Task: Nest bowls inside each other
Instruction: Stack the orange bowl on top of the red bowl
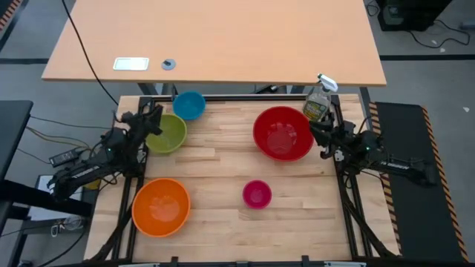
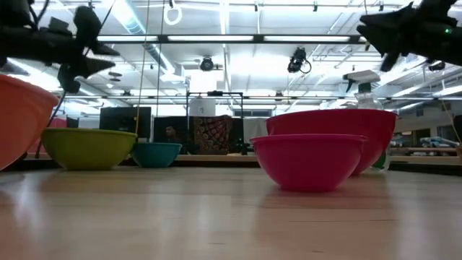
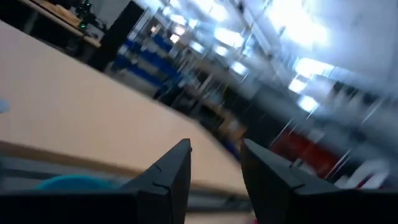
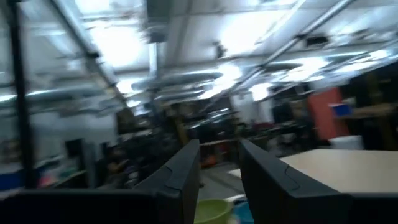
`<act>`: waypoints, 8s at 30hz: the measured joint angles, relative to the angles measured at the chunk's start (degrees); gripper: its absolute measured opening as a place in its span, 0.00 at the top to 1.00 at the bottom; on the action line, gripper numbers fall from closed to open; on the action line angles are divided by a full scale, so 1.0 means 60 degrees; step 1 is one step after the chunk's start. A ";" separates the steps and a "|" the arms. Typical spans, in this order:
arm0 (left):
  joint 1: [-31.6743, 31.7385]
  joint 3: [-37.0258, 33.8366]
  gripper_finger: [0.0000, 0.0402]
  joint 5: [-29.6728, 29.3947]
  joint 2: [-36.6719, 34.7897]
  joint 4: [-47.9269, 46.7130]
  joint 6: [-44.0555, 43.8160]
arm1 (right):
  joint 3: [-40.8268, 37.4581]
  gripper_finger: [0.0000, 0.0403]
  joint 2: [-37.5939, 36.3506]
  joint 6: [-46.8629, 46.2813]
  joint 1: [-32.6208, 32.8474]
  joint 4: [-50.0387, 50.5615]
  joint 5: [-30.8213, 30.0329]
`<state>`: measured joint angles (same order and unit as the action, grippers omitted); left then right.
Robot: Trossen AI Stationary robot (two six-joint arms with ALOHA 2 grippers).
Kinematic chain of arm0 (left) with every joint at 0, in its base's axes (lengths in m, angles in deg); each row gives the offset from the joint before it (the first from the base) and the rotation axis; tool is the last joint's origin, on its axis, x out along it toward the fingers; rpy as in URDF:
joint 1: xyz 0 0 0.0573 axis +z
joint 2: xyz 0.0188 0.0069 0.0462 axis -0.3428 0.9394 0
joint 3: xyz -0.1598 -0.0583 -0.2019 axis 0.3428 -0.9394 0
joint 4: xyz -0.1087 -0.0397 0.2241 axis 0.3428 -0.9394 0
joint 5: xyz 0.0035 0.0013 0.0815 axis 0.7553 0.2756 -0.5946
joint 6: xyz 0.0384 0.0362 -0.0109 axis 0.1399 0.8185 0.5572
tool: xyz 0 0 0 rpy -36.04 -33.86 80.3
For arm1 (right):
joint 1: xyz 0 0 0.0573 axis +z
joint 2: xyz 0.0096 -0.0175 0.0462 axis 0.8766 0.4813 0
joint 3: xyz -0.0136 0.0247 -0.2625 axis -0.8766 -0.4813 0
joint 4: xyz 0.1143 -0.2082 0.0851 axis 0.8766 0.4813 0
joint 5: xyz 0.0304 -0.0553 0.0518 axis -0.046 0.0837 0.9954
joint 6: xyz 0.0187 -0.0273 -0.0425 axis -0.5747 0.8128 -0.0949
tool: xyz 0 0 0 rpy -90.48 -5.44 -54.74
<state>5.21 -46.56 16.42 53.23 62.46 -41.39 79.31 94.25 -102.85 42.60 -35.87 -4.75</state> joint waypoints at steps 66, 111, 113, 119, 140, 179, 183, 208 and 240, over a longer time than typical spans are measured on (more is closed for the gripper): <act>-0.0018 0.7883 0.52 0.6375 0.3379 -0.8118 0.0088 | 1.6040 0.69 1.7963 -0.2390 0.4123 0.6177 0.0754; -0.6492 0.6225 0.52 0.5666 0.8588 -1.2649 0.3870 | 1.5912 0.52 1.8249 -0.2829 0.5186 0.9345 -0.0025; -0.6492 0.6023 0.52 0.5427 0.8532 -1.2589 0.3738 | 1.5912 0.52 1.8249 -0.2805 0.5220 0.9344 -0.0025; -0.6499 0.5548 0.52 0.5341 0.8592 -1.2525 0.3662 | 1.5912 0.52 1.8249 -0.2707 0.5209 0.9261 -0.0021; -0.6482 0.5608 0.95 0.5891 0.9708 -1.2577 0.2139 | 1.5933 0.52 1.8245 -0.2558 0.5008 0.8944 0.0324; -0.6273 0.5887 0.94 0.4175 0.9311 -1.0277 -0.3842 | 1.5912 0.65 1.8413 -0.2588 0.4637 0.9993 -0.2793; -0.6276 0.5887 0.91 0.4175 0.9311 -1.0027 -0.3839 | 1.5912 0.82 1.8413 -0.2659 0.4596 1.0360 -0.3045; -0.6291 0.5901 0.33 0.1696 0.6479 -0.8911 -0.3138 | 1.5927 0.94 1.6684 -0.3297 0.3730 1.3579 -0.2894; -0.5391 0.5894 0.33 0.0225 0.6697 -0.8602 -0.3534 | 0.7270 0.93 0.7448 -0.7407 0.0140 1.3438 -0.4567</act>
<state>-27.14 -11.20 17.77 93.41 10.85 -62.59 122.93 138.94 -147.29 43.44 44.76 -32.16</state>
